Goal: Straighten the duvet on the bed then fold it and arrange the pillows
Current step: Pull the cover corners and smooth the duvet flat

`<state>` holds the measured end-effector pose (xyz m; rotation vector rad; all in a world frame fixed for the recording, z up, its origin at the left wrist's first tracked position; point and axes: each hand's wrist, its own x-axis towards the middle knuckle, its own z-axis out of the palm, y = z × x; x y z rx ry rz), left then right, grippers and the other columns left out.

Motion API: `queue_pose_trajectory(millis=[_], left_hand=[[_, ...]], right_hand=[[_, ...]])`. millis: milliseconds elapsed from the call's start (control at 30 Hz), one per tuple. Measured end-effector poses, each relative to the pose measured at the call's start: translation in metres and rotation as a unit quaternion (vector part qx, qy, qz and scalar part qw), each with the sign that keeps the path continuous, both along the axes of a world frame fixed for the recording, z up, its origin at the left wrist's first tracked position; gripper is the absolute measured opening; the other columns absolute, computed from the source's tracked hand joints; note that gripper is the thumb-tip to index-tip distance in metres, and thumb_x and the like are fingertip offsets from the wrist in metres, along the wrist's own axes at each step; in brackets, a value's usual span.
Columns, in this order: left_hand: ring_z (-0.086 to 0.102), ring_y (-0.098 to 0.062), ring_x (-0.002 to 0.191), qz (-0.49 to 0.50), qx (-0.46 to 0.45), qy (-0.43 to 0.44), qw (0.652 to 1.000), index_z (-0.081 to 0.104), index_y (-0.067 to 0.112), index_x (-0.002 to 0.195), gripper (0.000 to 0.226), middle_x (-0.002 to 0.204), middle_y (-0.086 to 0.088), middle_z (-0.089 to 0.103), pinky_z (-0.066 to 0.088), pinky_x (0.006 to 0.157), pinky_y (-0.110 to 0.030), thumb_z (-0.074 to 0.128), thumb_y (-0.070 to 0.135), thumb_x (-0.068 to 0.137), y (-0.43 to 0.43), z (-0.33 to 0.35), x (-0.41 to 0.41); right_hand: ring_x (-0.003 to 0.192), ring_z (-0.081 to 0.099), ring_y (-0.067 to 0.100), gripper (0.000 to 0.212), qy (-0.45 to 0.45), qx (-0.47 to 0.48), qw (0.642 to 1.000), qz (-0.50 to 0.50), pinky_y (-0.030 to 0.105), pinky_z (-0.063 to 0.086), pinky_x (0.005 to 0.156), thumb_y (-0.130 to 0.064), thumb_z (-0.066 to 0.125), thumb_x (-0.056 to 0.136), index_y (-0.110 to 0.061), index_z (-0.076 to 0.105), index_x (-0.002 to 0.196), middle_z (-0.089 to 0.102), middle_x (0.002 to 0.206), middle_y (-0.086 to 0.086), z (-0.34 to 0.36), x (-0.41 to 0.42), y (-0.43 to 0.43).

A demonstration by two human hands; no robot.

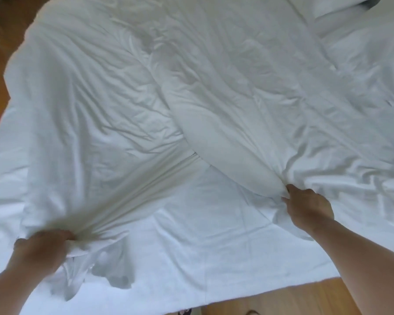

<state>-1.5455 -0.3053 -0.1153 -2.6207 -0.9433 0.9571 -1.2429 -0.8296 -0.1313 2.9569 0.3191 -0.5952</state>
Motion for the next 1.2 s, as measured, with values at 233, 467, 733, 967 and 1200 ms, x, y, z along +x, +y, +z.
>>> queue_pose_trajectory(millis=[233, 467, 733, 967, 1200], left_hand=[[0.027, -0.029, 0.143, -0.212, -0.085, -0.152, 0.962, 0.005, 0.026, 0.159, 0.094, 0.158, -0.008, 0.018, 0.034, 0.111, -0.047, 0.048, 0.065, 0.084, -0.162, -0.009, 0.161], [0.047, -0.033, 0.131, -0.204, -0.126, -0.181, 0.954, -0.002, 0.026, 0.161, 0.078, 0.146, -0.017, 0.039, 0.047, 0.100, -0.044, 0.047, 0.033, 0.100, -0.175, -0.098, 0.223], [0.062, -0.042, 0.095, -0.135, -0.253, -0.302, 0.909, 0.061, 0.028, 0.123, 0.035, 0.106, -0.018, 0.068, 0.048, 0.081, -0.041, 0.040, 0.027, 0.094, -0.145, -0.085, 0.211], [0.074, -0.037, 0.072, -0.273, -0.234, -0.319, 0.877, 0.080, 0.008, 0.094, 0.036, 0.085, -0.017, 0.077, 0.056, 0.067, -0.033, 0.049, 0.019, 0.079, -0.044, -0.039, 0.104], [0.048, -0.012, 0.132, -0.283, -0.074, 0.126, 0.948, 0.061, 0.032, 0.134, 0.044, 0.143, 0.009, 0.052, 0.040, 0.108, -0.026, 0.045, 0.048, 0.096, 0.033, -0.031, 0.092]], right_hand=[[0.126, 0.050, 0.031, 0.090, -0.020, 0.122, 0.992, 0.002, 0.043, 0.049, 0.094, -0.029, 0.067, 0.086, -0.023, 0.009, 0.156, 0.032, 0.151, 0.001, -0.017, -0.026, 0.050], [0.125, 0.053, 0.032, 0.088, 0.004, 0.183, 0.981, -0.062, 0.040, 0.045, 0.099, -0.039, 0.065, 0.094, -0.030, 0.006, 0.160, 0.042, 0.148, 0.007, -0.051, -0.031, 0.071], [0.095, 0.055, 0.029, 0.062, -0.014, 0.192, 0.974, -0.116, 0.038, 0.047, 0.079, -0.051, 0.058, 0.095, -0.034, 0.030, 0.147, 0.060, 0.110, 0.006, -0.047, -0.031, 0.073], [0.092, 0.052, 0.032, 0.053, 0.019, 0.158, 0.971, -0.180, 0.038, 0.045, 0.077, -0.058, 0.045, 0.097, -0.022, 0.039, 0.135, 0.059, 0.099, 0.008, -0.028, -0.049, 0.058], [0.100, 0.057, 0.039, 0.056, 0.001, 0.129, 0.974, -0.186, 0.039, 0.042, 0.076, -0.054, 0.048, 0.097, -0.016, 0.036, 0.136, 0.060, 0.099, 0.011, -0.037, -0.049, 0.060]])
